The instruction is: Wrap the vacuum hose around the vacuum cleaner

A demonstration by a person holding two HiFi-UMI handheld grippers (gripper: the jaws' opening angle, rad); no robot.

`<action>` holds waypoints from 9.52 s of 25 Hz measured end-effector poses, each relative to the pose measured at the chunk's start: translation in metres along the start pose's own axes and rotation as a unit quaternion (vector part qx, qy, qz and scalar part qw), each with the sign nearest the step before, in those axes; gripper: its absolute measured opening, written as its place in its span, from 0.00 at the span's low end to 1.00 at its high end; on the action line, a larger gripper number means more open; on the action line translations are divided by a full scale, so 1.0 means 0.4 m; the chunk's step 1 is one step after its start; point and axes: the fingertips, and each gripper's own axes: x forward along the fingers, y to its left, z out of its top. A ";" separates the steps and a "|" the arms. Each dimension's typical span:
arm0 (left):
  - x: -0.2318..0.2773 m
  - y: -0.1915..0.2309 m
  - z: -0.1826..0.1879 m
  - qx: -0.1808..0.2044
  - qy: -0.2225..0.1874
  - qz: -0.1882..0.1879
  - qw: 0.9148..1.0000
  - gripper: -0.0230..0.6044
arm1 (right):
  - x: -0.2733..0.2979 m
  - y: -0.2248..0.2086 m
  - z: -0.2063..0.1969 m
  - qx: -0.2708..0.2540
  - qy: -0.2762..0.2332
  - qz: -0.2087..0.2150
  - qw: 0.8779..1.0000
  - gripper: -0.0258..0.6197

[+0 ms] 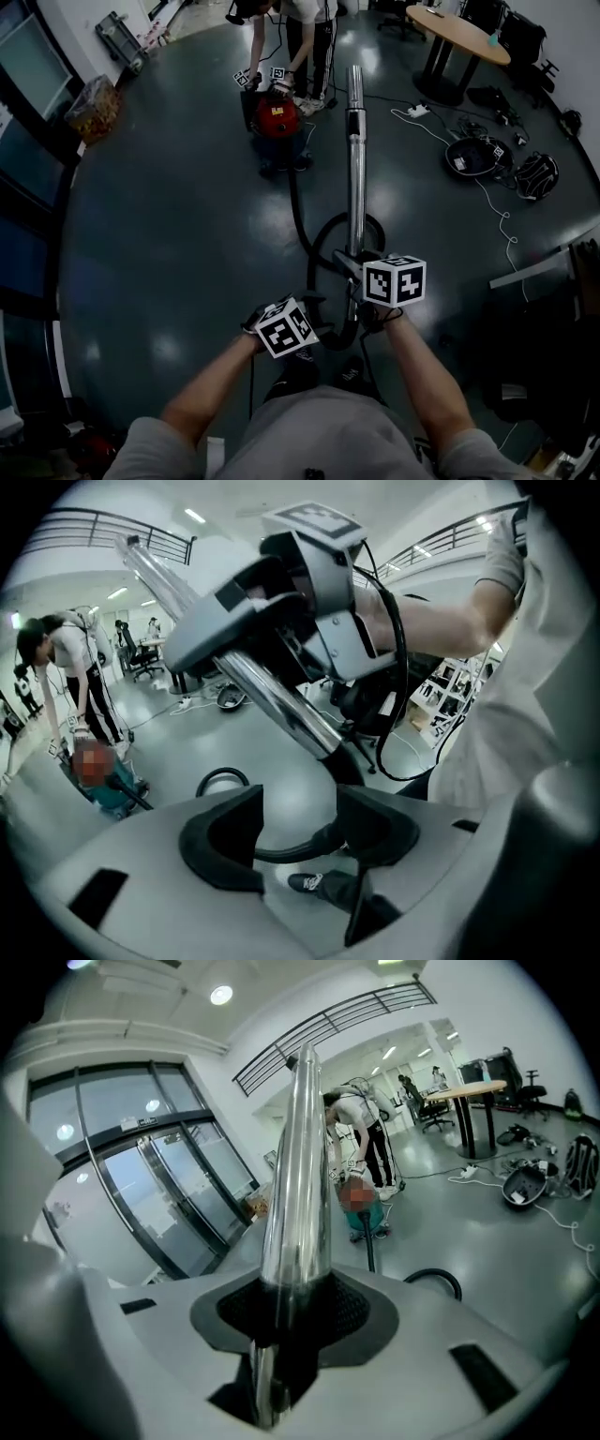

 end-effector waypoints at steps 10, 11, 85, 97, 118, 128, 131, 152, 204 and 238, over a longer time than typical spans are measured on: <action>-0.213 0.221 -0.026 0.060 -0.032 0.073 0.995 0.42 | 0.160 0.064 -0.033 -0.083 0.097 -0.017 0.992 0.26; -0.226 0.233 -0.026 0.062 -0.035 0.078 0.994 0.42 | 0.169 0.071 -0.040 -0.090 0.106 -0.018 0.990 0.26; 0.086 0.595 0.047 0.194 0.329 0.047 0.923 0.20 | 0.195 -0.292 -0.029 -0.507 0.414 0.130 0.744 0.26; 0.074 0.759 0.016 0.152 0.276 0.025 0.949 0.19 | 0.337 -0.311 0.125 -0.553 0.348 0.028 0.756 0.27; 0.196 0.832 -0.032 0.063 0.219 0.004 0.974 0.19 | 0.168 -0.414 0.274 -0.229 0.121 -0.176 0.950 0.37; 0.284 0.813 0.114 -0.072 0.182 0.034 0.980 0.19 | 0.144 -0.545 0.287 -0.041 0.039 -0.089 0.994 0.37; 0.330 0.808 0.172 -0.107 0.171 0.050 0.978 0.19 | 0.143 -0.597 0.304 0.024 0.015 -0.018 0.999 0.36; 0.508 0.800 0.433 -0.200 0.145 0.101 0.964 0.19 | 0.284 -0.896 0.466 0.315 -0.082 0.092 0.941 0.44; 0.412 1.194 0.418 -0.168 0.050 0.026 0.984 0.49 | 0.711 -1.163 0.738 0.191 0.010 -0.004 0.982 0.17; 0.650 1.370 1.012 0.274 0.197 0.101 0.936 0.49 | 0.467 -1.319 0.590 -0.343 0.295 0.156 0.878 0.16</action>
